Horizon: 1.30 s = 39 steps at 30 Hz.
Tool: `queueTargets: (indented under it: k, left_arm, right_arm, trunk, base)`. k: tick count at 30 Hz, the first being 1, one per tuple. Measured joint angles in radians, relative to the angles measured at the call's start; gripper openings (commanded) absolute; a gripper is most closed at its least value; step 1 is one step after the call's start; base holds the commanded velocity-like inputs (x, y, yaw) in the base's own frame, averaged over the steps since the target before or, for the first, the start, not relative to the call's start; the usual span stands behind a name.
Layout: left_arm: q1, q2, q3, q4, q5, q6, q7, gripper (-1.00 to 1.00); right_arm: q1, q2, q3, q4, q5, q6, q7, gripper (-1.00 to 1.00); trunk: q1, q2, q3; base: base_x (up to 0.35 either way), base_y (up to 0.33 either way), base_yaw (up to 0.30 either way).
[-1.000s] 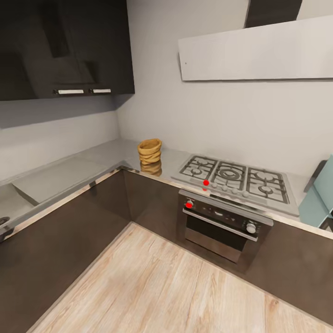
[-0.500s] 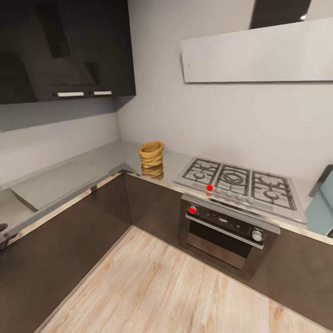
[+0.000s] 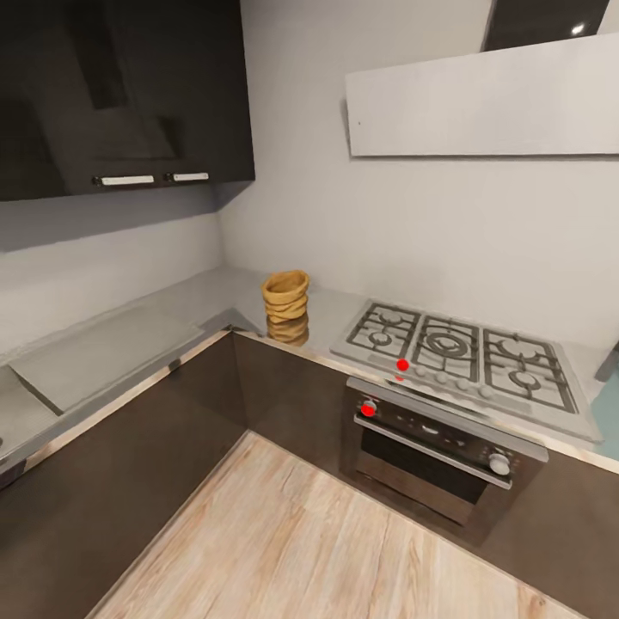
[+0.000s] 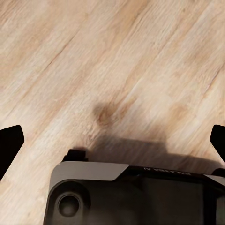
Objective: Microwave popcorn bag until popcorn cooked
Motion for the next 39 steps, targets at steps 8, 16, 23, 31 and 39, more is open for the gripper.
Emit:
queueTargets:
  k: [8, 16, 23, 31, 39]
  left_arm:
    - [0.002, -0.002, -0.001, 0.000, 0.000, 0.000, 0.001, 1.00]
    - [0.000, 0.002, -0.001, 0.000, 0.000, 0.000, 0.000, 1.00]
    - [0.000, 0.003, 0.000, 0.000, 0.000, 0.000, 0.000, 1.00]
    - [0.000, 0.003, 0.000, 0.000, 0.000, 0.000, 0.000, 1.00]
    - [0.000, 0.003, -0.001, 0.000, -0.001, 0.000, 0.000, 1.00]
  right_arm:
    - [0.000, 0.002, 0.001, 0.000, 0.000, 0.000, 0.000, 1.00]
    - [0.000, 0.002, 0.001, 0.000, 0.000, 0.000, 0.000, 1.00]
    - [0.000, 0.002, 0.001, 0.000, 0.000, 0.000, 0.000, 1.00]
    - [0.000, 0.002, 0.001, 0.000, 0.000, 0.000, 0.000, 1.00]
    - [0.000, 0.002, 0.002, 0.000, 0.000, 0.000, 0.000, 1.00]
  trunk:
    - [-0.019, 0.035, 0.016]
    - [-0.050, 0.091, 0.041]
    - [-0.077, 0.140, 0.063]
    - [-0.092, 0.169, 0.076]
    - [-0.092, 0.169, 0.076]
  base:
    - [0.019, 0.004, 0.000]
    - [0.084, 0.000, 0.000]
    - [0.131, 0.048, 0.000]
    - [0.053, 0.053, 0.000]
    - [0.053, 0.117, 0.000]
